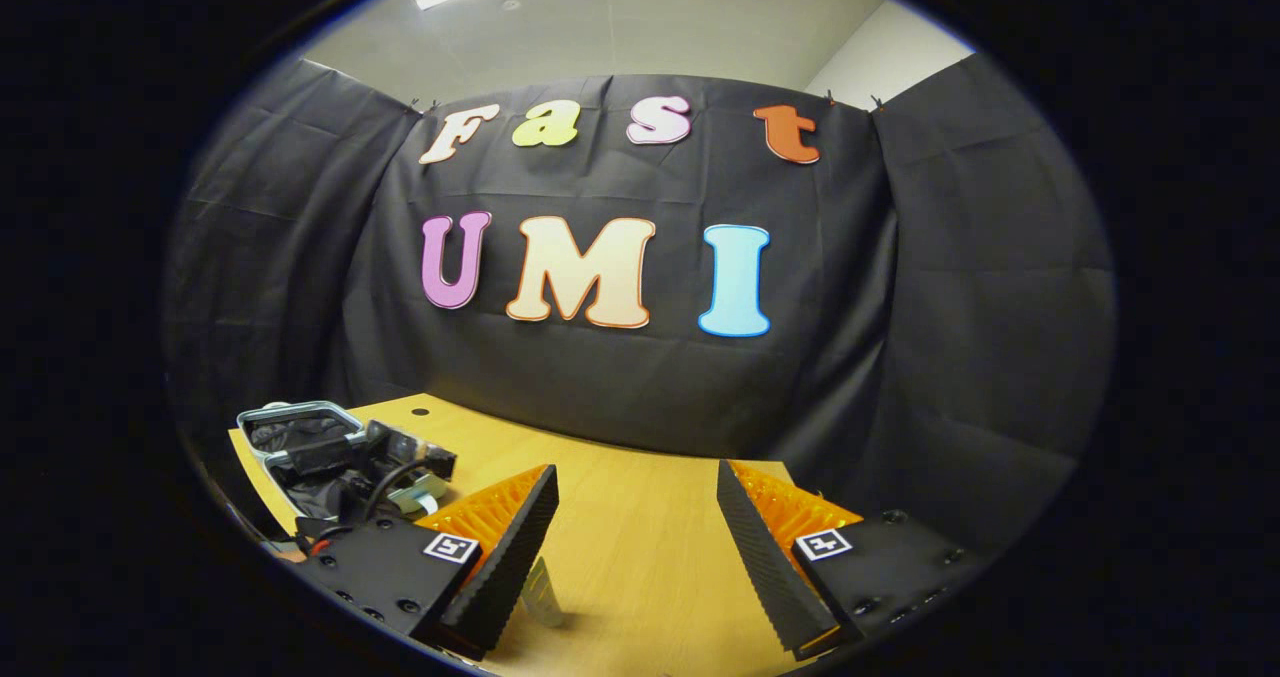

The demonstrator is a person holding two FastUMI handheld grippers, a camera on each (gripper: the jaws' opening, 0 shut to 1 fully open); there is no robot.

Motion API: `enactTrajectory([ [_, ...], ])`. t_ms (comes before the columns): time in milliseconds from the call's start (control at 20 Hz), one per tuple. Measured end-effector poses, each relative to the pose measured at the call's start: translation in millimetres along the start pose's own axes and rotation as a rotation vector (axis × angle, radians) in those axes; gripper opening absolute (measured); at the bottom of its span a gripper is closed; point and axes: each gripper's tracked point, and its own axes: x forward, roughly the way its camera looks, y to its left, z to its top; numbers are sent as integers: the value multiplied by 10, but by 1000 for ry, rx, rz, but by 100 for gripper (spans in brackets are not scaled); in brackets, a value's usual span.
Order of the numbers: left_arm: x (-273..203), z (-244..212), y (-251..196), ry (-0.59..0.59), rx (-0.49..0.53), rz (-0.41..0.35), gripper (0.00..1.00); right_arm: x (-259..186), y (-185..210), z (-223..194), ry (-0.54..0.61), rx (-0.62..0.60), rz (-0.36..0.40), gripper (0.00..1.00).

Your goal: First open the suitcase, pack the skin care products into it, and then close the suitcase.

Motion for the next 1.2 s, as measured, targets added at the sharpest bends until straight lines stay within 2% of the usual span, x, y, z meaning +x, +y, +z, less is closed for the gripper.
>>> enactTrajectory([
  [100,15,16,23,-2,-24,0,25,14,102,-86,9,-1,29,96],
  [250,-94,80,53,15,-28,-3,17,80,283,-330,43,22,66,99],
  [450,-348,313,142,-11,9,15,17,184,524,-761,126,57,114,99],
  [550,-506,470,254,-34,6,56,18,220,621,-1030,170,60,127,100],
  [850,-986,720,541,-65,-47,130,16,309,779,-1893,333,51,139,99],
  [950,-1129,758,693,-75,-49,168,17,340,793,-2175,407,89,132,99],
  [1050,-1253,746,856,-76,-71,206,16,403,777,-2382,454,109,109,99],
  [1200,-1388,686,1106,-62,-108,262,16,433,834,-2519,501,137,117,98],
])
